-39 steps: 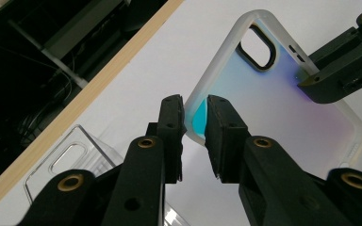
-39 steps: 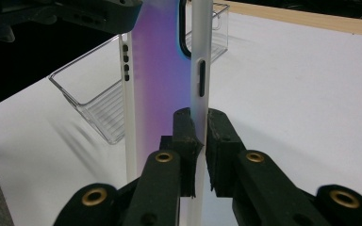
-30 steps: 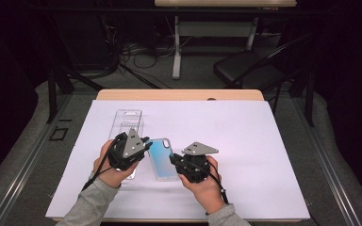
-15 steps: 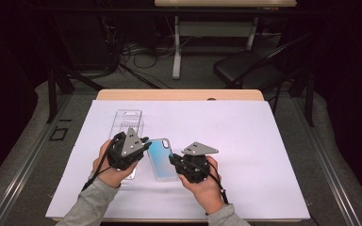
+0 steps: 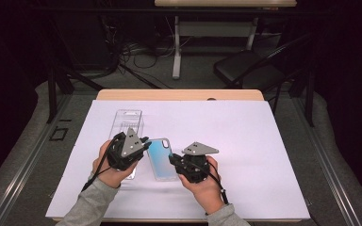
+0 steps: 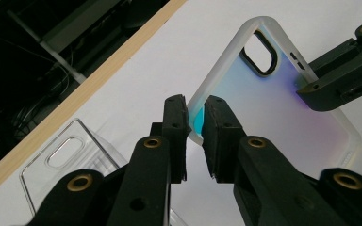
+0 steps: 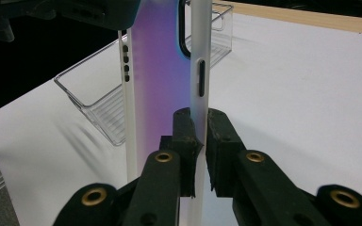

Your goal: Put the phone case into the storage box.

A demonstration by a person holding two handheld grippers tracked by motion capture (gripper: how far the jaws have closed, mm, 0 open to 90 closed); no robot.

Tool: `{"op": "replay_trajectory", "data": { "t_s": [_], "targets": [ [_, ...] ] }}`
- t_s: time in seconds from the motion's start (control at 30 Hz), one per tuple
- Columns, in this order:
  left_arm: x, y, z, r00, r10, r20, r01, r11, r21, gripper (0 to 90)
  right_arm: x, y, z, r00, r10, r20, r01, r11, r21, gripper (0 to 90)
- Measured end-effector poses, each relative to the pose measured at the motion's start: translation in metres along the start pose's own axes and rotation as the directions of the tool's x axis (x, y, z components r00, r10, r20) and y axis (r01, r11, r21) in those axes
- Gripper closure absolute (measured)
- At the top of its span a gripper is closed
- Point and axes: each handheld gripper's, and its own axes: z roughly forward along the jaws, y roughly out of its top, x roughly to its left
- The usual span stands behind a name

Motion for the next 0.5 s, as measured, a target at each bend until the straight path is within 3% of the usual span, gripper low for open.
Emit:
{"op": "replay_trajectory", "data": {
  "t_s": [0.5],
  "targets": [
    [0.0002, -0.0003, 0.0001, 1.0, -0.001, 0.0, 0.001, 1.0, 0.003, 80.1, -0.0022, -0.0002, 0.0009, 0.9998, 0.016, -0.011, -0.016, 1.0, -0.002, 82.4]
  ]
}}
